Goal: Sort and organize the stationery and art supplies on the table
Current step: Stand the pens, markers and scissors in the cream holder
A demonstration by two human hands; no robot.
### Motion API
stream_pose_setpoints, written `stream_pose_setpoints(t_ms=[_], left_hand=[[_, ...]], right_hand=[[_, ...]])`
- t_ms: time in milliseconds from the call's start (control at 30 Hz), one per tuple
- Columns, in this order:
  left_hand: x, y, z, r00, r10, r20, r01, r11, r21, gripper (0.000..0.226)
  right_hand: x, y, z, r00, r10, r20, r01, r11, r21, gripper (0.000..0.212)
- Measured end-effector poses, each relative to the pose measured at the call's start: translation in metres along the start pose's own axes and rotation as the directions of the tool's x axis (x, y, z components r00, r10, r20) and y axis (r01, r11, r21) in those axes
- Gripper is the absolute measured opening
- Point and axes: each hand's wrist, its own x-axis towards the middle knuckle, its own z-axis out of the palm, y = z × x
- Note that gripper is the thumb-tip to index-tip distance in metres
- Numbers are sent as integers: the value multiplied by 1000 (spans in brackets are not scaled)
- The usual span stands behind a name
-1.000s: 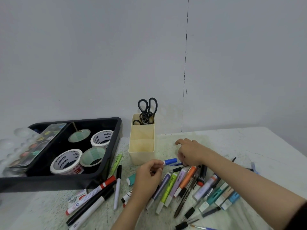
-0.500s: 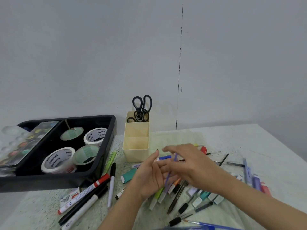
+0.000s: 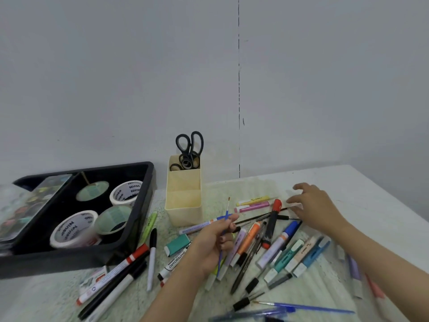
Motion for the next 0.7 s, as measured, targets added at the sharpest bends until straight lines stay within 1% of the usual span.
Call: stream_pose_setpoints(t_ms=[67,167,233,267,333,400,500,533,600,700], left_hand=[[-1,-1,1,1000,25,-5,-25,999,30,22],[0,-1,3,999,45,7,-45,998,39,27],[1,-1,3,997,68,25,-69,997,35,30],[2,-1,3,996,79,33,-80,996,35,31],[3,0,3,994,99,47,-100,994,34,32],[3,0,3,992,118,49,-119,992,34,33],[5,0,3,988,155,29,-156,987,41,33],[7,0,4,985,169,22,-169,985,45,32],[8,0,6,981,193,13,-194,979,61,32],[10,0,9,977,214,11,-214,973,80,33]], right_hand=[[1,3,0,999,31,40,-31,999,8,19],[5,3,-3,999,15,45,-15,1000,12,8],[9,5,-7,997,-16,73,13,999,34,9],[11,7,-12,996,-25,87,18,997,81,12],[12,8,-29,994,-24,103,-5,962,271,18],[12,8,-51,997,-1,73,-36,862,505,19],[8,2,-79,999,48,-23,-13,630,777,11],[8,0,-86,996,63,-59,14,558,830,10],[8,-4,-97,986,97,-139,82,445,892,14],[7,-12,-106,941,194,-278,198,352,915,19]])
